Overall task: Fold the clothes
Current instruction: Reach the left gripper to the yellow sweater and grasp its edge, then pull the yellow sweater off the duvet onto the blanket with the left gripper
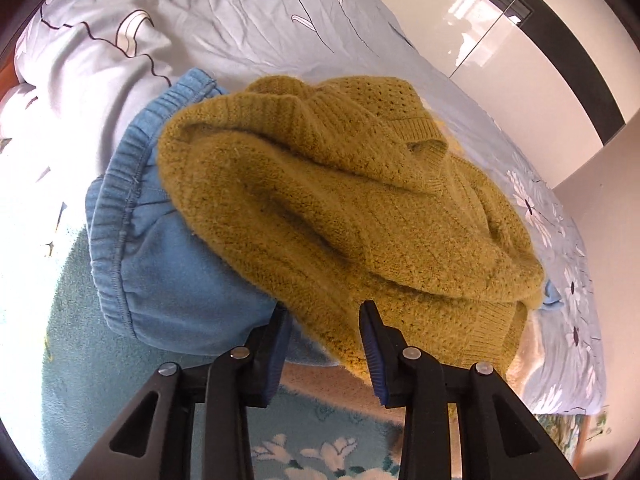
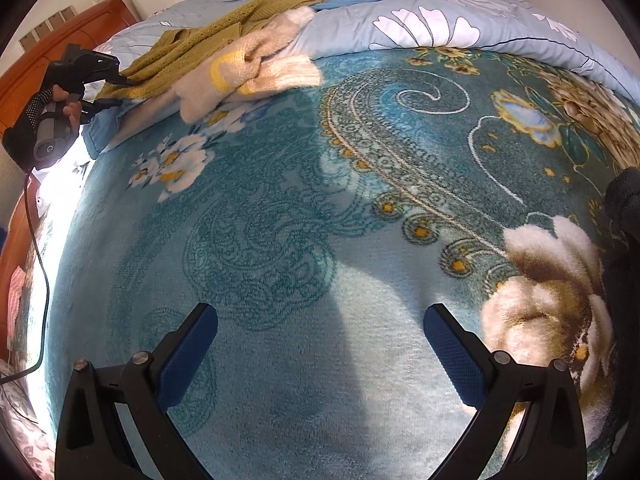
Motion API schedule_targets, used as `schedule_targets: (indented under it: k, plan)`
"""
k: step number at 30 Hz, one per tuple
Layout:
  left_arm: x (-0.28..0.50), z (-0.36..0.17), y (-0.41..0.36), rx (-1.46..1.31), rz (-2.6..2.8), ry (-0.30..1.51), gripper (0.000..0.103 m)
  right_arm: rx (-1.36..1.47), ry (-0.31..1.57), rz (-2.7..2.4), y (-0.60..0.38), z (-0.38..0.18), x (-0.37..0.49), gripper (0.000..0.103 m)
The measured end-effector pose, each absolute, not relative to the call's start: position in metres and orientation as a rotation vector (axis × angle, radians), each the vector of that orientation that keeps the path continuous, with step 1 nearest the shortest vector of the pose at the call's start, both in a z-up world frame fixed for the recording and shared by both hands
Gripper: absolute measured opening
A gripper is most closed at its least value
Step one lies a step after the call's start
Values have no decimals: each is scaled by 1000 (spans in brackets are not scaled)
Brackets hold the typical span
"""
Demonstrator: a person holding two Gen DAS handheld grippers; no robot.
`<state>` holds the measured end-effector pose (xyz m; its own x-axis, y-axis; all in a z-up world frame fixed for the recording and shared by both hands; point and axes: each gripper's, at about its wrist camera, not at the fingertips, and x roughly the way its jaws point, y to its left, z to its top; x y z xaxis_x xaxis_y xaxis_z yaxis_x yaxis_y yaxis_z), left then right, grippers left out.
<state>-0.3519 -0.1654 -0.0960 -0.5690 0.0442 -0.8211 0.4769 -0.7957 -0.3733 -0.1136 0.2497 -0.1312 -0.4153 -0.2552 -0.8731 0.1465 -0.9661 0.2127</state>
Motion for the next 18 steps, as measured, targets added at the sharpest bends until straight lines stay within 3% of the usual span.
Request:
schedule_targets:
  k: [4, 11, 12, 13, 18]
  plan:
    - [-361, -93, -161, 1299, -2481, 788, 37, 1534, -164, -2454, 251, -132, -115, 103]
    - [-375, -132, -180, 1249, -2391, 1097, 37, 1522, -200, -2459, 253, -132, -117, 103]
    - [-374, -131, -181, 1230, -2385, 1097, 17, 1520, -203, -2457, 254, -132, -117, 103]
    - [-372, -129, -181, 1216, -2385, 1090, 11, 1518, -207, -2458, 254, -132, -117, 103]
    - [-352, -84, -149, 1088, -2586, 893, 9, 1514, -246, -2464, 257, -129, -116, 103]
